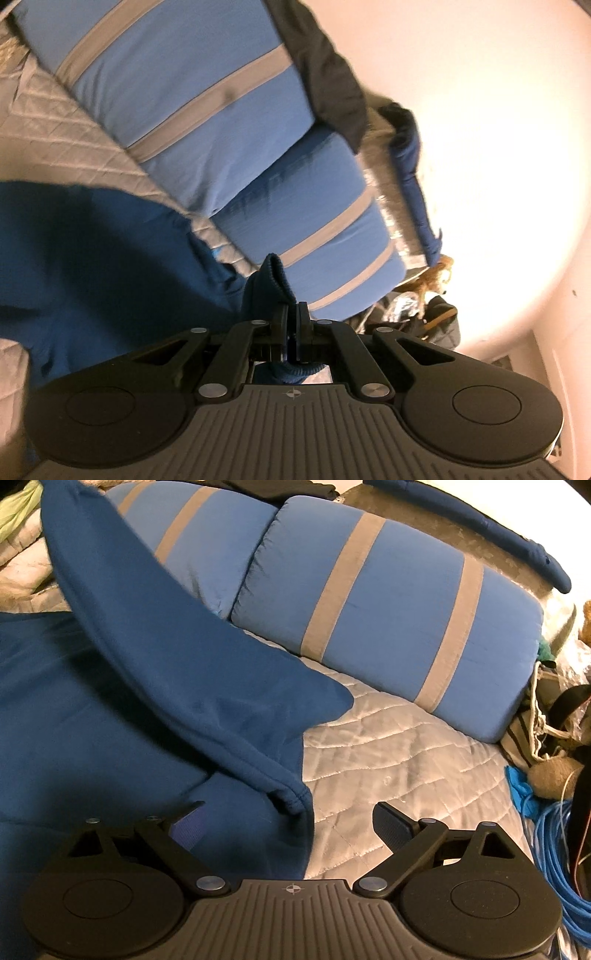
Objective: Fold clothes
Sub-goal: 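Lift the side edge and fold it over the body with the left gripper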
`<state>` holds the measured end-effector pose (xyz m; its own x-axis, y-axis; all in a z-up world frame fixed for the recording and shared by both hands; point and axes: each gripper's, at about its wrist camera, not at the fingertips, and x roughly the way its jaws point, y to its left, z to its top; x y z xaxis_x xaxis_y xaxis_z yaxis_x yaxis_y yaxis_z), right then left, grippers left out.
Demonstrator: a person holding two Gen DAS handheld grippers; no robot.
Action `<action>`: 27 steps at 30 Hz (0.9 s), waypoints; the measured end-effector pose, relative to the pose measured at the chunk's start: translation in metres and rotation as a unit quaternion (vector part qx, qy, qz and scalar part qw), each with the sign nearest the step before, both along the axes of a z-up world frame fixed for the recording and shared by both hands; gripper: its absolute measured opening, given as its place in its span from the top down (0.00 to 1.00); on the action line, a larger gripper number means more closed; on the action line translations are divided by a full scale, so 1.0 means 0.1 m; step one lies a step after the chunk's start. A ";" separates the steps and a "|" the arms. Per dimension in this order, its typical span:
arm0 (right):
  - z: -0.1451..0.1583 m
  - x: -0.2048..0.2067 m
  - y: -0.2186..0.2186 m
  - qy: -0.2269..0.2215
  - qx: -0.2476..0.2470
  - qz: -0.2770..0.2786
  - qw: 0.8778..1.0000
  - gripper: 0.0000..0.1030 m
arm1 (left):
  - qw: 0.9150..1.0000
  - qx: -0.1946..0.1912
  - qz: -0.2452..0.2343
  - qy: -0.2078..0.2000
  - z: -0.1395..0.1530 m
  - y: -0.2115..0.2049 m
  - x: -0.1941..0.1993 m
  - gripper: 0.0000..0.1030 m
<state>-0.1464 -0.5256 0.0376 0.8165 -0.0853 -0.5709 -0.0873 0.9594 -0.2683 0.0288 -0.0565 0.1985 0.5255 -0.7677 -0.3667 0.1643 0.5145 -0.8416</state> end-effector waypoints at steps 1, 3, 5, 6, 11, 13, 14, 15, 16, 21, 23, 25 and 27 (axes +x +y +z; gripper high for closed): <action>0.00 0.01 0.01 0.000 -0.001 0.001 1.000 0.08 | 1.000 -0.001 -0.001 -0.004 0.04 -0.01 -0.01 0.96; -0.01 0.04 0.02 0.000 -0.004 0.002 1.000 0.09 | 1.000 -0.003 -0.002 -0.010 0.10 -0.02 -0.02 0.96; -0.01 0.07 0.03 -0.001 -0.007 0.003 1.000 0.11 | 1.000 -0.004 -0.003 -0.016 0.16 -0.03 -0.04 0.96; -0.01 0.08 0.04 -0.002 -0.008 0.004 1.000 0.12 | 1.000 -0.004 -0.003 -0.017 0.17 -0.04 -0.04 0.96; -0.01 0.15 0.09 -0.005 -0.019 0.009 1.000 0.17 | 1.000 -0.005 -0.003 -0.023 0.23 -0.04 -0.05 0.96; 0.00 0.18 0.10 -0.007 -0.021 0.011 1.000 0.18 | 1.000 -0.005 -0.002 -0.024 0.25 -0.04 -0.05 0.96; 0.00 0.19 0.10 -0.007 -0.023 0.012 1.000 0.19 | 1.000 -0.005 -0.002 -0.024 0.26 -0.04 -0.06 0.96; 0.00 0.20 0.12 -0.008 -0.027 0.014 1.000 0.21 | 1.000 -0.005 -0.002 -0.025 0.26 -0.05 -0.06 0.96; 0.00 0.22 0.12 -0.007 -0.029 0.016 0.999 0.22 | 1.000 -0.005 -0.002 -0.026 0.27 -0.05 -0.06 0.96; -0.01 0.29 0.15 -0.004 -0.037 0.024 0.999 0.32 | 0.999 -0.008 -0.004 -0.031 0.32 -0.06 -0.07 0.96; -0.01 0.30 0.16 -0.003 -0.040 0.026 0.999 0.34 | 0.999 -0.008 -0.004 -0.032 0.33 -0.07 -0.07 0.96; 0.00 0.32 0.17 -0.003 -0.042 0.029 0.999 0.39 | 0.999 -0.009 -0.004 -0.033 0.33 -0.07 -0.07 0.96; 0.01 0.34 0.19 -0.001 -0.048 0.036 0.998 0.50 | 0.999 -0.009 -0.003 -0.034 0.33 -0.06 -0.08 0.96</action>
